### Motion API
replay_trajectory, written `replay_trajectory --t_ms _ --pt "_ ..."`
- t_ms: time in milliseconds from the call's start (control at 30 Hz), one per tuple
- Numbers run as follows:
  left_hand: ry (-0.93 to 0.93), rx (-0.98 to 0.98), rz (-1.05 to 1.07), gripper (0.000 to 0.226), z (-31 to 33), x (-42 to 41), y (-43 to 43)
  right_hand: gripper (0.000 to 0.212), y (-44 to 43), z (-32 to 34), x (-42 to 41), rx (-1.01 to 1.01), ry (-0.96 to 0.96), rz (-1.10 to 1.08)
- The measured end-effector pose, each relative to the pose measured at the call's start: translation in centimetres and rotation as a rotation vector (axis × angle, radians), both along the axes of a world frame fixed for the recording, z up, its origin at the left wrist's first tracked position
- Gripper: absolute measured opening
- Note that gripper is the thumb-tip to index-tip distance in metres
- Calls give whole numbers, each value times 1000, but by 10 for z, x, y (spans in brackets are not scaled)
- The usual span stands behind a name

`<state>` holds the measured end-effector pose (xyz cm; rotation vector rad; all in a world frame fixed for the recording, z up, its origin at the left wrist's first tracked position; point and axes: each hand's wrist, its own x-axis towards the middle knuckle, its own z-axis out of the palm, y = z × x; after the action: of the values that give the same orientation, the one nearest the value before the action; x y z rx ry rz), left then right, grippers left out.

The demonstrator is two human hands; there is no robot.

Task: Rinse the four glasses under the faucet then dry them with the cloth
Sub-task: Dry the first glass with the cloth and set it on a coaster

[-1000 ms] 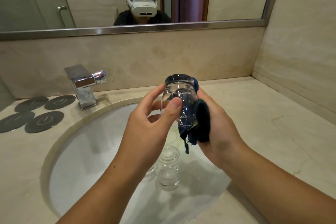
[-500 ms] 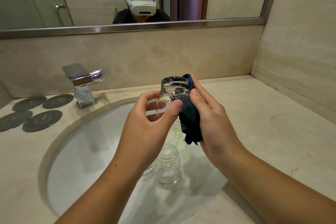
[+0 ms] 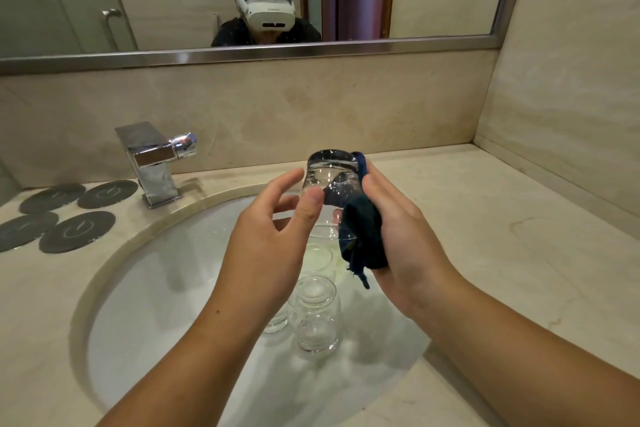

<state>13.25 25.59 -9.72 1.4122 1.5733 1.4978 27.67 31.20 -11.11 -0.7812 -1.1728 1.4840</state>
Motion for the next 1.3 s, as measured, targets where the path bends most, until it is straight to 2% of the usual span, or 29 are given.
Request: replay_trajectory --t_ms 67,167,233,333,400,467,533,600,800,900,1067,1167,1300 --pt "-9 -1 -18 43 -1 1 -2 35 -2 1 0 43 -34 -43" --pt "-34 -7 -41 60 -2 3 -3 34 -5 3 1 79 -36 -60" --pt "-76 1 -49 61 -1 2 -4 34 -3 3 1 71 -21 -52" --pt "-175 18 -110 55 1 4 -6 37 -1 5 1 -15 74 1" --pt "-222 25 -142 58 2 5 -6 42 -2 6 2 -105 128 37" --pt "-215 28 -135 62 1 5 -4 44 -2 4 2 -143 137 46" --pt "-160 15 -114 55 1 6 -3 43 -2 4 1 -129 136 37" --pt "-98 2 -78 48 1 5 -2 39 -1 3 0 -97 123 12" --pt "-15 -45 -19 53 4 5 -6 34 -7 6 1 57 -10 -55" --pt "-36 -30 -19 53 3 4 -6 34 -7 6 0 52 9 -46" --pt "-155 -17 -148 43 0 2 -3 42 -7 9 0 -100 150 45" --pt "-141 -28 -138 42 0 1 -1 42 -7 7 0 -107 142 50" --pt "-101 15 -9 49 -1 -4 2 36 -3 2 -1 -13 34 -10"
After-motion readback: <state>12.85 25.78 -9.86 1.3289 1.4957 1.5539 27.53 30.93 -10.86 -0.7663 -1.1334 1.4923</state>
